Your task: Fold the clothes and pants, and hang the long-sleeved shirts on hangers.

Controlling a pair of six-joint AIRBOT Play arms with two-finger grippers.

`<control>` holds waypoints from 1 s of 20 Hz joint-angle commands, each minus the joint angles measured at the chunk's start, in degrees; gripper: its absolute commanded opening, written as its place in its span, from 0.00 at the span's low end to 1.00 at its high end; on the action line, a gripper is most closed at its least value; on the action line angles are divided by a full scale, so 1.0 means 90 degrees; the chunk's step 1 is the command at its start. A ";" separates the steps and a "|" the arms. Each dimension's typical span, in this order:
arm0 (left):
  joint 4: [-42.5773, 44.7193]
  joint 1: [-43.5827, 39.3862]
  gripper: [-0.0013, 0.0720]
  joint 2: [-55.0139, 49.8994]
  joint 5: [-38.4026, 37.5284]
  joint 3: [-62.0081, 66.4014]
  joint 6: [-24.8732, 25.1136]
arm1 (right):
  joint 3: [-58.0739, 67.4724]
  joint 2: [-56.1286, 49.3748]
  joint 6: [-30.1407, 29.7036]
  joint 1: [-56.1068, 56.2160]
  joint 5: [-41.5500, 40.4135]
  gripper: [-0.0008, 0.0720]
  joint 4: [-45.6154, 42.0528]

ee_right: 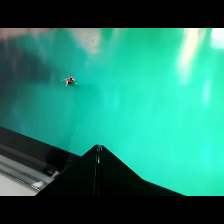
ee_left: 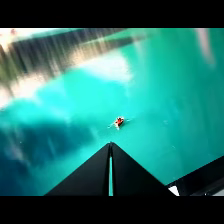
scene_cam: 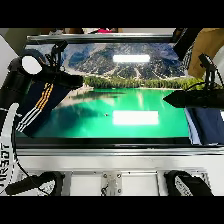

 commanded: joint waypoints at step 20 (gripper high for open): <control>0.2635 0.0425 0.96 -0.0316 0.2193 0.0024 -0.0299 | 0.0000 0.0000 0.0002 0.0005 0.0002 0.04 0.0002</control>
